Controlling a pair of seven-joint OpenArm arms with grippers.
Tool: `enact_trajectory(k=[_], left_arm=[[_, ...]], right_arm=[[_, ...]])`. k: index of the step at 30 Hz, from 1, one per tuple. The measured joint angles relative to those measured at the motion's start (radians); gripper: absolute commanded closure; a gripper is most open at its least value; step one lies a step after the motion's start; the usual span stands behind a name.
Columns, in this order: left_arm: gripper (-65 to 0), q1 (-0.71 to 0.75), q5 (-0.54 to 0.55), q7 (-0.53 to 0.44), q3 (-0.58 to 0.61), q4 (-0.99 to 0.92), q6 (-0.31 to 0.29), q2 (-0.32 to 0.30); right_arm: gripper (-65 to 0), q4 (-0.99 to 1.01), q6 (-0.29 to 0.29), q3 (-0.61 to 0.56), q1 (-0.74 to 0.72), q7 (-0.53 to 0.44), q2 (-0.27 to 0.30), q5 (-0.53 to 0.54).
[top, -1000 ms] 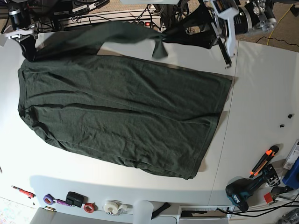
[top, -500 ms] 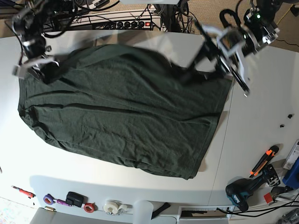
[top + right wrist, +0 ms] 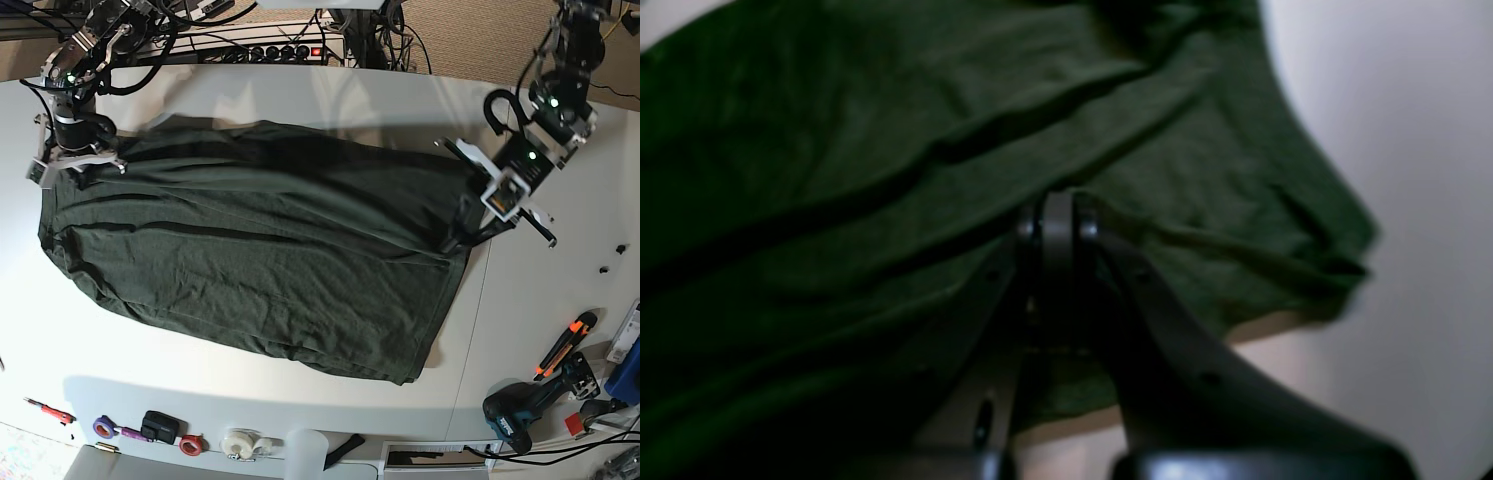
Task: Layout the t-shirt on the table in an organized manner, then fold the t-shirt properly
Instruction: 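Grasp the shirt's long edge with both grippers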
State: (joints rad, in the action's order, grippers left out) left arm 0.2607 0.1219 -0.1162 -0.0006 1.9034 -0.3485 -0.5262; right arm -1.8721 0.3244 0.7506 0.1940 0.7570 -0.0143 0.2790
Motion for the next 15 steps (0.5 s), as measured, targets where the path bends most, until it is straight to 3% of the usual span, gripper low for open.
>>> enact_trajectory(k=[8, 15], left_arm=[[0.0, -0.048, 0.0, 0.0, 0.0, -0.123, 0.0, 0.0], [0.0, -0.051, -0.001, 0.0, 0.0, -0.122, -0.192, 0.0]], right_arm=[[0.0, 0.034, -0.008, -0.001, -0.006, -0.006, 0.0, -0.019], [0.0, 0.121, -0.011, -0.001, -0.006, -0.023, 0.0, -0.019]])
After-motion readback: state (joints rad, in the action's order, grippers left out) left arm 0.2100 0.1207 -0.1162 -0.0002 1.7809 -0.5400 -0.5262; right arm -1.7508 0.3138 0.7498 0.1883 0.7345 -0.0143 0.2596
